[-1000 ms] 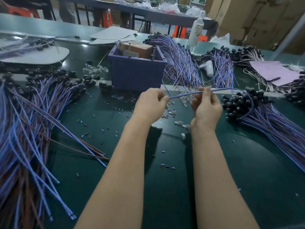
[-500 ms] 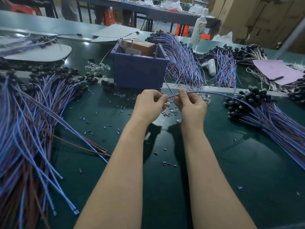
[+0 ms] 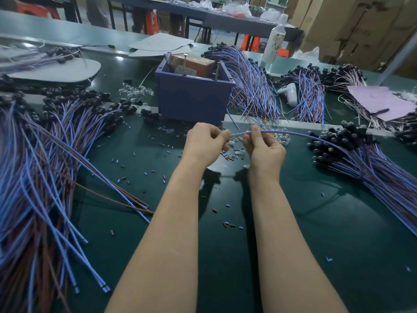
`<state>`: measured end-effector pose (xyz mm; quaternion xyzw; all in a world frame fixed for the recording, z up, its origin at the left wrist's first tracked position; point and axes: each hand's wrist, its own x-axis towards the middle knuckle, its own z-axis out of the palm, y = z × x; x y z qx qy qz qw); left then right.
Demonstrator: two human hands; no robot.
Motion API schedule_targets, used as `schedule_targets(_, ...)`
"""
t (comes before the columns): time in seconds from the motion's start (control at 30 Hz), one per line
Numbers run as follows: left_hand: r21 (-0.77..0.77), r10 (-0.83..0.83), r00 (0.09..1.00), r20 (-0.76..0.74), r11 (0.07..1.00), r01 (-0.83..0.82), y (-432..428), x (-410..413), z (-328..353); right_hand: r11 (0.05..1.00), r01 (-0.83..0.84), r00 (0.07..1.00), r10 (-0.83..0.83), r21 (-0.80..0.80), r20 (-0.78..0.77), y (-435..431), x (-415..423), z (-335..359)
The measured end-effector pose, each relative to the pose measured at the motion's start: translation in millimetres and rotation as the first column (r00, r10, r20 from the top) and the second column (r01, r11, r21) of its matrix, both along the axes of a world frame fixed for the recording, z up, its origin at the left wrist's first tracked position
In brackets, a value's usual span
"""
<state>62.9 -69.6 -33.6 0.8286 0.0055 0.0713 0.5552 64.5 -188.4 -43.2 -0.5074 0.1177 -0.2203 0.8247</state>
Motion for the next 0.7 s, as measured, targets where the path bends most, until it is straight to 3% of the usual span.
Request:
schedule_targets(0.1,0.008,0.211,0.978,0.01,0.978,-0.211,19.9,2.1,-0.3,0.983,0.111,0.994,-0.113,0.145,0.009,-20.4,1.1,3.7)
schedule_targets(0.17,-0.005,0.327,0.944,0.049,0.945,-0.328,25.0,2.4,0.1,0.979,0.097,0.995,-0.1,0.18,0.003,-21.6,-0.1,4.3)
schedule_targets(0.33,0.148,0.165,0.986,0.021,0.975,-0.166,0.3,0.9,-1.1,0.949,-0.042,0.999,0.05,0.311,-0.017,0.8,-2.2,7.2)
schedule_targets(0.43,-0.074,-0.046,0.998,0.037,0.996,0.049,-13.5,-2.8,0.7,0.917,-0.125,0.99,0.14,0.378,-0.01,6.8,-2.9,9.0)
schedule_targets(0.5,-0.154,-0.104,0.994,0.043,0.982,0.109,-23.4,-5.4,0.6,0.915,-0.192,0.976,0.216,0.355,-0.028,14.4,-4.5,8.8)
schedule_targets(0.7,-0.448,0.085,0.991,0.101,0.893,-0.031,-27.9,-3.1,-0.4,0.939,-0.314,0.941,0.327,0.141,-0.088,28.8,-10.4,9.4)
